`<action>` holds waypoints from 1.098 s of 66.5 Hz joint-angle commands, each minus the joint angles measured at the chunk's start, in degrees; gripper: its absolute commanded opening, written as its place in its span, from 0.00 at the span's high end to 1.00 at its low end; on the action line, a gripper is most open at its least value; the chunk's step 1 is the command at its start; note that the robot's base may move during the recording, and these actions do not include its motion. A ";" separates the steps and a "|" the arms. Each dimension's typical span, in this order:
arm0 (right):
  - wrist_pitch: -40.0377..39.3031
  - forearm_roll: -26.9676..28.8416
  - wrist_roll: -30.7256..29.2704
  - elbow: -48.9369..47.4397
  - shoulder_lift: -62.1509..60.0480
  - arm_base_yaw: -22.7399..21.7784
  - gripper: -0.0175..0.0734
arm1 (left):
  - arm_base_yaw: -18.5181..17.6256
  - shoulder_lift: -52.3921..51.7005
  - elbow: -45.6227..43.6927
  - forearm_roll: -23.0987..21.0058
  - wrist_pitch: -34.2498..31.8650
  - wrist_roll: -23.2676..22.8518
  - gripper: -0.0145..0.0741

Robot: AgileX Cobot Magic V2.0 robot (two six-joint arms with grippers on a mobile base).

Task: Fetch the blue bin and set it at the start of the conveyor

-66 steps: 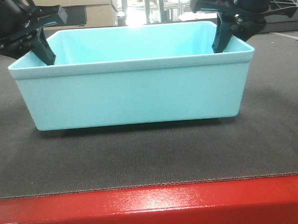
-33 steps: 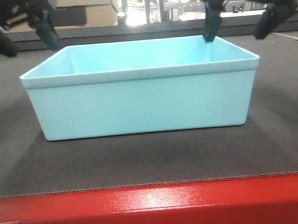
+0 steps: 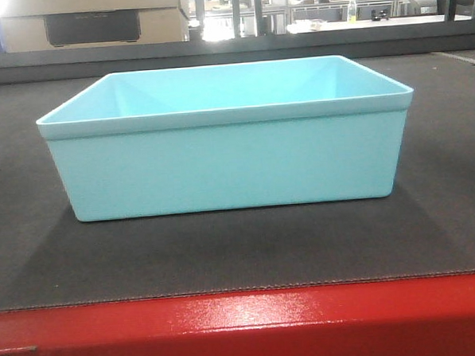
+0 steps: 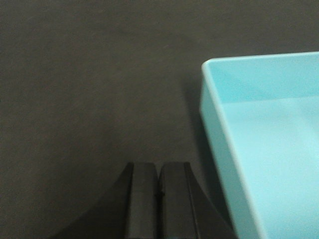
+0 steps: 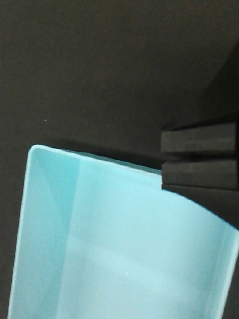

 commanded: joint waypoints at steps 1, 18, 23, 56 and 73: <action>-6.50 -1.26 -0.30 7.86 -4.52 -0.27 0.98 | 1.92 -4.89 6.86 -0.43 -3.82 -0.02 0.96; -20.28 -1.67 -0.30 24.66 -15.59 -0.27 0.98 | 2.04 -20.74 26.48 -0.51 -16.25 -0.02 0.96; -24.10 -1.67 -0.30 29.21 -19.51 -0.27 0.98 | 2.04 -27.32 31.33 -0.51 -19.67 -0.02 0.96; -35.99 -6.34 -0.30 40.47 -43.66 -0.27 0.98 | 2.04 -55.50 38.58 2.05 -22.58 0.19 0.96; -38.95 -6.34 -0.30 40.47 -44.29 -0.27 0.98 | 2.04 -58.20 38.58 2.05 -22.69 0.19 0.96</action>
